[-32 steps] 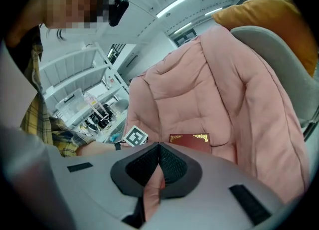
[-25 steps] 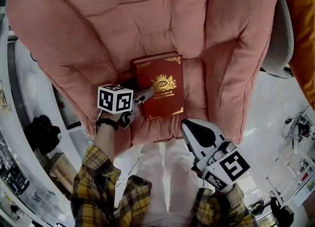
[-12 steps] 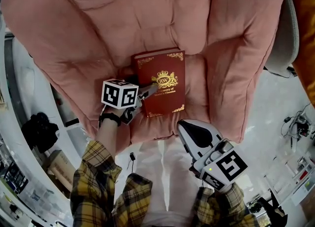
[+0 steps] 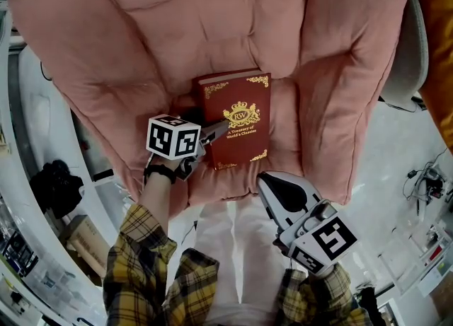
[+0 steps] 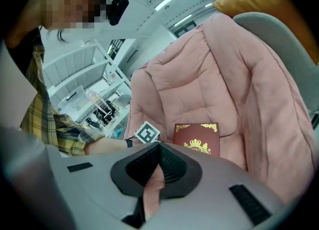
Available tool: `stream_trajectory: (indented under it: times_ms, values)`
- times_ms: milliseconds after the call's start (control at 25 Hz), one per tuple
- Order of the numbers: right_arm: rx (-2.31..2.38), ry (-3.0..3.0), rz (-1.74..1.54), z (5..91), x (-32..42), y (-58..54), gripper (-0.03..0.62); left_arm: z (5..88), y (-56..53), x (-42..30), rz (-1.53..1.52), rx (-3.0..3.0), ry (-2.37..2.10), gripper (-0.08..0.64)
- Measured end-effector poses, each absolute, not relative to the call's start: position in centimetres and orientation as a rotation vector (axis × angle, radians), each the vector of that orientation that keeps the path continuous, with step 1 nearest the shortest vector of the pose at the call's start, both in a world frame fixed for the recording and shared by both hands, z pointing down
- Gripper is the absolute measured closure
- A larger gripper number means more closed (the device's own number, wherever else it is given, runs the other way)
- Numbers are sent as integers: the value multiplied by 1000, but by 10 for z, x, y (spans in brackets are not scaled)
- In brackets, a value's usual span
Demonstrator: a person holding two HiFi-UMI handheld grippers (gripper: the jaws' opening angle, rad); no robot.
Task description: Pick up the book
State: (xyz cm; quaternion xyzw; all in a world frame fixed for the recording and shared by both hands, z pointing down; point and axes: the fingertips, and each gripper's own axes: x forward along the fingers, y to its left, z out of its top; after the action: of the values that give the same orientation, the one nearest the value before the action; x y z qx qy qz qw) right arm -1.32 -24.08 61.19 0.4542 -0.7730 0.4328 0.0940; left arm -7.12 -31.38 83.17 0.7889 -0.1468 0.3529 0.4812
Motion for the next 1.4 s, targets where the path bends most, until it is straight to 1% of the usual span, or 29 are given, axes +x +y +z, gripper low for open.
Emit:
stream_trajectory:
  times_ms: [240,680,840,1080,1400]
  values:
    - [1350,-2290,1288,613,-22,-237,577,819,-313,-75,780,1919,-330,291]
    - [1364,-2307,1255,596,-18,-222,577,780,-313,-72,659,1937,-379,308]
    - [1391,-2314,1233,581,-14,-204,577,754,-297,-67,620,1951,-364,308]
    - [1425,-2311,1193,556,-12,-200,577,721,-296,-79,539,1919,-421,310]
    - [1489,-2337,1015,493,-6,-194,577,640,-299,-94,449,1965,-525,310]
